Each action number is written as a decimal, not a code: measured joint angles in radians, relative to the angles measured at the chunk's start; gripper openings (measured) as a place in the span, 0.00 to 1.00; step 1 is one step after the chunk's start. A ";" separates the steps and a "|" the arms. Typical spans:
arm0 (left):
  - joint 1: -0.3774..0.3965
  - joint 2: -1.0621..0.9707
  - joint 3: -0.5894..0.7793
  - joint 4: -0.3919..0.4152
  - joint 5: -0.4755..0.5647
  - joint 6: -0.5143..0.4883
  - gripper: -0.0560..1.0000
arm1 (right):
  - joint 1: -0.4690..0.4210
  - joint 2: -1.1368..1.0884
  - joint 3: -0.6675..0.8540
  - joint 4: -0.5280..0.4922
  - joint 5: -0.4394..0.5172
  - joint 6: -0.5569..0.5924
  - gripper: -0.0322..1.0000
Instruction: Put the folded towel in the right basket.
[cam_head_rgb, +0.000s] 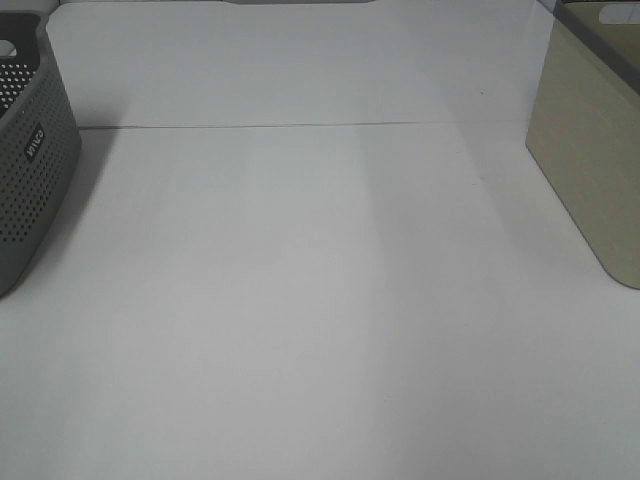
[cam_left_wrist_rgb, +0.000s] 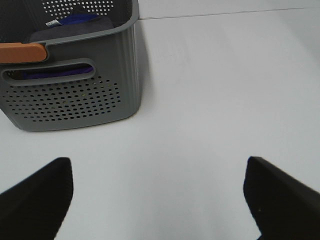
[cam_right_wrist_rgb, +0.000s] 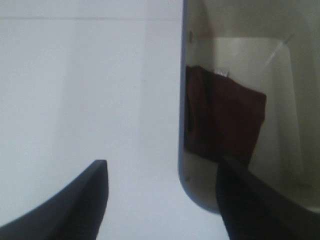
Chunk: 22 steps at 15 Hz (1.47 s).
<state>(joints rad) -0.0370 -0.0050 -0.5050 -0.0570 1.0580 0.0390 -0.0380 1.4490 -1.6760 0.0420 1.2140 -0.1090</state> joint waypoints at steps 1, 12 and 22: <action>0.000 0.000 0.000 0.000 0.000 0.000 0.88 | 0.000 -0.050 0.079 -0.028 0.000 0.000 0.61; 0.000 0.000 0.000 0.000 0.000 0.000 0.88 | 0.000 -0.681 1.025 -0.034 -0.201 0.072 0.61; 0.000 0.000 0.000 0.000 0.000 0.000 0.88 | 0.000 -1.413 1.146 -0.042 -0.208 0.070 0.61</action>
<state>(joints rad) -0.0370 -0.0050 -0.5050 -0.0570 1.0580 0.0390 -0.0380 0.0360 -0.5300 0.0000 1.0060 -0.0390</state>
